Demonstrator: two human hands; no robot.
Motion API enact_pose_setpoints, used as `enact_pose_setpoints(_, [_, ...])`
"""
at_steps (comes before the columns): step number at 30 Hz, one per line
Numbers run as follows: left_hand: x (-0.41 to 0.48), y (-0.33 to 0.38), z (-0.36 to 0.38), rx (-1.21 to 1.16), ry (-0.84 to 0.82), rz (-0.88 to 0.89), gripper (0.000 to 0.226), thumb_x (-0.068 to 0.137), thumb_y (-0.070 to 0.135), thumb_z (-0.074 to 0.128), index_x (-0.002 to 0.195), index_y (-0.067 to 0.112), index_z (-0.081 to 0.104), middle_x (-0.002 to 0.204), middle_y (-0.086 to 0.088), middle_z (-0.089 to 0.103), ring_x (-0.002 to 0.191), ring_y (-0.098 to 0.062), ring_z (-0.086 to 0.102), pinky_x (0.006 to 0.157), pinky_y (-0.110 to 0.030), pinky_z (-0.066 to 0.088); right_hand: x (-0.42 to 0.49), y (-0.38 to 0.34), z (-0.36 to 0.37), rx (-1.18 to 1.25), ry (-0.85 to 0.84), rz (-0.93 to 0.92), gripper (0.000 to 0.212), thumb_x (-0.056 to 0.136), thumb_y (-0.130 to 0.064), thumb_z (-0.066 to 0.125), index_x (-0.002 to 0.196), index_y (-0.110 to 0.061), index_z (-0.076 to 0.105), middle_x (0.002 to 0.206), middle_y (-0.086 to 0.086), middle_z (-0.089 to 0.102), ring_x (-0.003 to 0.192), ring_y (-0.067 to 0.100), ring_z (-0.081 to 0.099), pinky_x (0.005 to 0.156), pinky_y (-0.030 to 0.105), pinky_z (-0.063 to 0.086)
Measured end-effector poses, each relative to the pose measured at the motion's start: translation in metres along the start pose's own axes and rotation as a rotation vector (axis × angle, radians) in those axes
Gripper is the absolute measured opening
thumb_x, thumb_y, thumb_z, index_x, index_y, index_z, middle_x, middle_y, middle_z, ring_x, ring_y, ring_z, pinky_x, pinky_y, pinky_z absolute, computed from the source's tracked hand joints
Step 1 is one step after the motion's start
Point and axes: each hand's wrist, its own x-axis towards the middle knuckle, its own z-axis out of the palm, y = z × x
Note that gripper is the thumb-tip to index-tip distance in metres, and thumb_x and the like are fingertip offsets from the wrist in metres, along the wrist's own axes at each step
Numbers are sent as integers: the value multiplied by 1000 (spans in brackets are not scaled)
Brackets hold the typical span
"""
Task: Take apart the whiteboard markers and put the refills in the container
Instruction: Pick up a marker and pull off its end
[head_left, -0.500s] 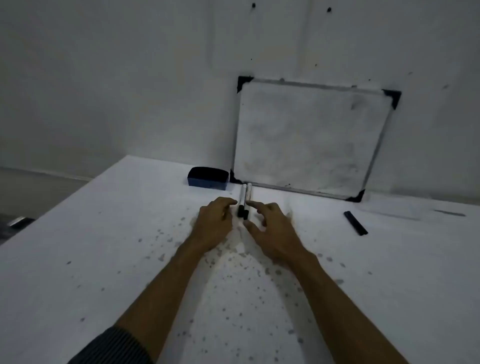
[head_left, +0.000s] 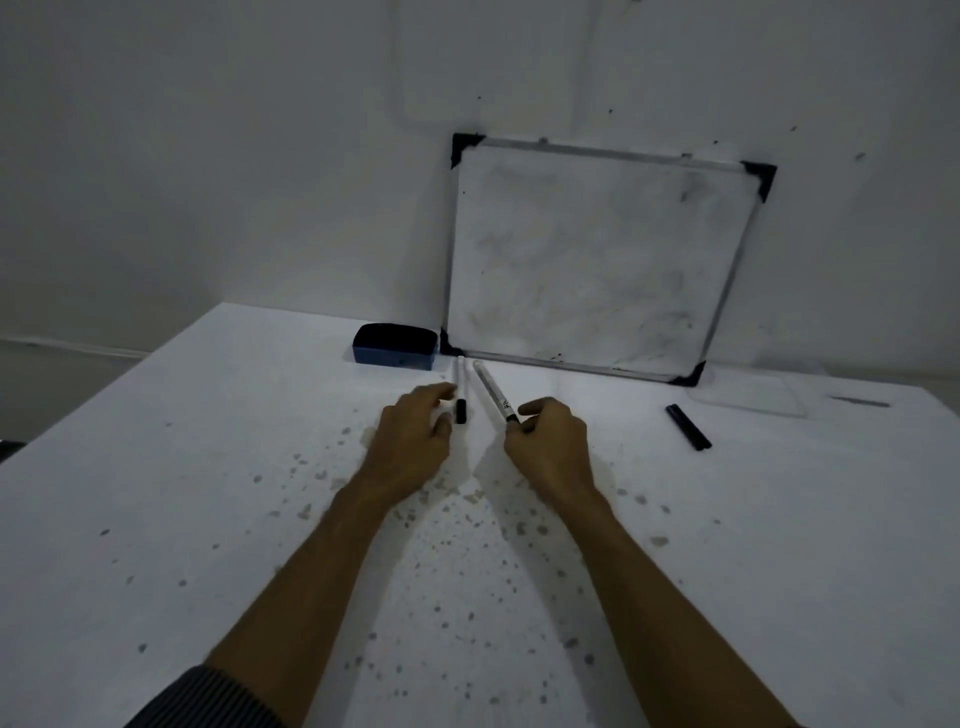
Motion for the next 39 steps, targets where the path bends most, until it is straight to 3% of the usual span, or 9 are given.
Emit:
enact_pose_setpoints(3, [-8,23,1,-156,132,-50,34,107,25,52,140,15,58,136,0,62,120,-13,57,102,-23,46,-23,7,-22,382,-32,209,27,92,-20,69,118,-11,71,86,3,75,73,13,70,60,19,52])
enact_pose_setpoints(6, [-15,61,10,-424,-56,-126,41,110,41,42,138,19,60,128,5,65,118,-12,62,102,-24,47,-53,15,-41,638,-132,272,21,95,-13,69,115,-10,72,80,8,77,67,14,71,59,22,54])
enact_pose_setpoints(12, [-19,103,23,-864,-49,-228,24,106,26,57,109,7,71,92,-4,73,83,-16,75,86,-38,63,-81,19,-64,426,-338,88,25,91,-14,74,116,-14,69,92,7,79,80,25,77,74,34,64])
enact_pose_setpoints(15, [-21,97,22,-729,-73,-84,22,107,27,55,110,10,70,78,-1,60,59,-7,58,63,-27,53,-69,25,-75,268,-336,-21,22,97,-36,65,111,-20,69,87,1,78,71,15,75,66,28,59])
enact_pose_setpoints(18, [-28,79,31,-365,-131,120,42,109,40,47,148,27,53,111,15,70,90,10,65,82,-14,53,-42,42,-76,237,-58,-36,46,102,-51,47,87,-14,68,69,-3,66,58,11,60,58,29,48])
enact_pose_setpoints(22, [-29,53,47,117,-99,396,47,109,44,35,151,27,51,100,3,66,83,-13,62,70,-35,56,-27,59,-73,368,-14,-3,57,105,-51,39,80,-8,67,60,0,57,49,8,47,49,23,38])
enact_pose_setpoints(28, [-29,60,50,123,12,557,38,104,44,50,128,22,72,91,6,69,71,-4,57,58,-32,54,-29,60,-75,242,-77,-112,50,101,-53,50,75,-14,66,58,-8,59,48,3,48,56,26,42])
enact_pose_setpoints(34, [-36,71,58,147,142,711,38,102,42,58,124,16,76,99,0,74,68,-14,67,55,-33,56,-31,43,-71,98,-50,-11,59,108,-46,31,65,-15,58,62,-2,57,57,10,52,60,27,40])
enact_pose_setpoints(39, [-33,73,58,-19,-22,642,35,104,33,57,125,11,74,89,-4,73,71,-17,66,63,-37,57,-30,45,-67,3,60,-156,51,107,-17,35,56,-17,38,51,-1,41,48,14,38,53,29,33])
